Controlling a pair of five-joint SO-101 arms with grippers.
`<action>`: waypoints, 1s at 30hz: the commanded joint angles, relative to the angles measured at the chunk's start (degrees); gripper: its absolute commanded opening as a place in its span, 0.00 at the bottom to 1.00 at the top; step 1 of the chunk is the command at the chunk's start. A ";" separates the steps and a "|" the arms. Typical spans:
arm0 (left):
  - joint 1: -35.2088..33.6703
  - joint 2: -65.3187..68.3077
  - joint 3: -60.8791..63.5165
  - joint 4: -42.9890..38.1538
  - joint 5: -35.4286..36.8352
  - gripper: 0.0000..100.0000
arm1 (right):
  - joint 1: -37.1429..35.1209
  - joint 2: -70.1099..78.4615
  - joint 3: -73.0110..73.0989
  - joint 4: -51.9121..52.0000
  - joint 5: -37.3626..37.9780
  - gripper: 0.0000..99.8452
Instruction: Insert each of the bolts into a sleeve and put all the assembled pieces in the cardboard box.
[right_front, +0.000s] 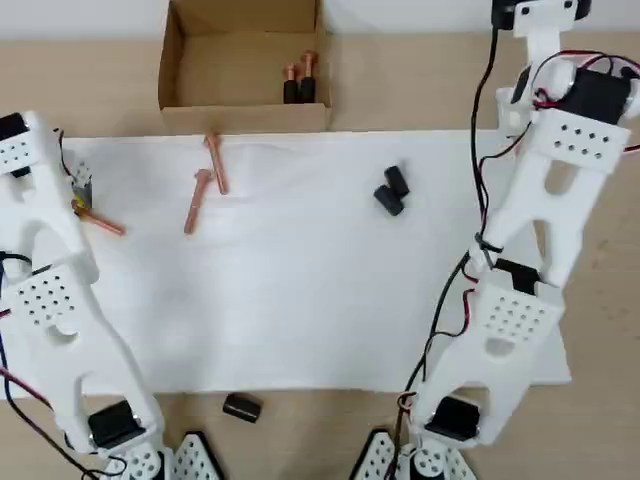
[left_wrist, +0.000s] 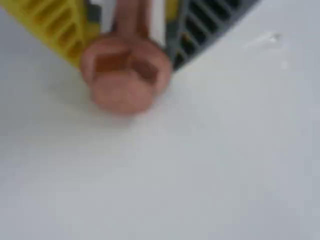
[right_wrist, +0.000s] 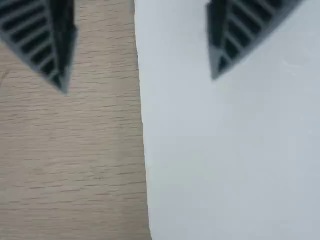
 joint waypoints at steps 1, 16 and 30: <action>-0.35 2.33 -0.62 -1.93 -0.18 0.00 | -0.40 -4.35 0.13 0.70 0.26 0.22; 3.78 -24.84 -17.41 10.02 -11.08 0.00 | -0.84 -6.90 0.40 0.88 -2.29 0.22; 15.56 -85.85 52.48 -8.70 -33.76 0.01 | -18.59 -47.87 72.48 -7.03 -10.55 0.22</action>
